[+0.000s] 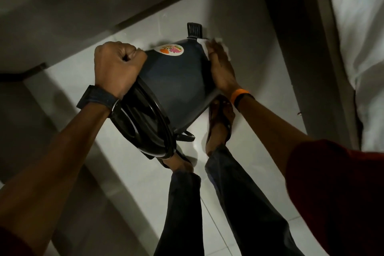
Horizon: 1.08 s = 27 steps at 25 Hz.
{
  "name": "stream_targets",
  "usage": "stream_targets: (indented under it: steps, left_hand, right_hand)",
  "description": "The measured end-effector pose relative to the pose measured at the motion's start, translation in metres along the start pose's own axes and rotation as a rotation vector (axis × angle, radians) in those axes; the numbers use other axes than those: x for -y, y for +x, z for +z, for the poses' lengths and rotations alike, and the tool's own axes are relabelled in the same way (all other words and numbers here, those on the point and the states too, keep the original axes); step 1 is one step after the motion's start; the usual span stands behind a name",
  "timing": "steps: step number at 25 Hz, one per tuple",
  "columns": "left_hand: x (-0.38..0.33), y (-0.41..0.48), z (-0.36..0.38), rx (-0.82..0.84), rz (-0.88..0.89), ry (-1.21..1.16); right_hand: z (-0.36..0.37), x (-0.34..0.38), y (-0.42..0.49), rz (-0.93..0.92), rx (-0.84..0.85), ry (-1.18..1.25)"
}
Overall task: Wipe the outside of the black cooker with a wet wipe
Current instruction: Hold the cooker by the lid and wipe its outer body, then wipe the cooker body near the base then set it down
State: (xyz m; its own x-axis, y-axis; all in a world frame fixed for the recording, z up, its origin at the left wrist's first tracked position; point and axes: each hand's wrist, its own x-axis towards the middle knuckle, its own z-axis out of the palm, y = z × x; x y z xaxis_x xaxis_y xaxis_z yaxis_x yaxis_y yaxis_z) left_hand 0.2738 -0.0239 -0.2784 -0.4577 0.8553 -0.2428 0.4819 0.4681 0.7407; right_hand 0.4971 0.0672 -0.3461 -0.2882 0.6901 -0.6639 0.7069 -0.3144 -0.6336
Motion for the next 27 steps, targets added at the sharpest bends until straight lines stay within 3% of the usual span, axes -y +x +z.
stream_targets:
  steps: [4, 5, 6, 8, 10, 15, 17, 19, 21, 24, 26, 27]
  left_hand:
    - [-0.007, 0.014, -0.007, -0.001, -0.111, -0.046]
    - [-0.006, 0.016, -0.007, 0.005, -0.127, -0.063]
    - [-0.006, 0.016, -0.006, 0.011, -0.131, -0.073]
    - [-0.007, 0.019, -0.002, 0.011, -0.113, -0.066]
    - [-0.009, 0.021, 0.001, 0.014, -0.085, -0.031]
    - [-0.021, 0.019, -0.005, 0.062, -0.054, 0.090]
    - [-0.035, 0.014, -0.005, 0.121, 0.114, 0.230]
    - [-0.052, 0.003, 0.001, 0.155, 0.452, 0.495]
    - [-0.060, -0.005, 0.014, 0.229, 0.778, 0.702]
    - [-0.060, -0.022, 0.027, 0.517, 1.116, 0.946]
    - [-0.043, -0.036, 0.032, 0.469, 1.256, 0.973]
    - [-0.034, -0.044, 0.032, 0.368, 1.188, 0.908]
  right_hand:
    - [0.043, -0.028, -0.098, -0.650, 0.168, -0.094]
    - [0.046, -0.035, -0.100, -0.657, 0.172, -0.047]
    - [0.041, -0.037, -0.090, -0.531, 0.133, 0.042]
    - [0.025, -0.037, -0.053, -0.100, -0.040, 0.204]
    - [0.016, -0.038, -0.032, 0.070, -0.134, 0.225]
    - [0.063, -0.022, -0.106, -0.238, -0.007, 0.329]
    - [0.059, -0.024, -0.089, -0.180, -0.061, 0.354]
    - [0.044, -0.028, -0.045, 0.139, -0.149, 0.439]
    - [0.038, -0.027, -0.023, 0.335, -0.173, 0.495]
    - [0.052, -0.029, -0.040, 0.330, -0.116, 0.443]
    - [0.054, -0.031, -0.068, 0.359, -0.102, 0.480]
    - [0.054, -0.033, -0.075, 0.364, -0.142, 0.515]
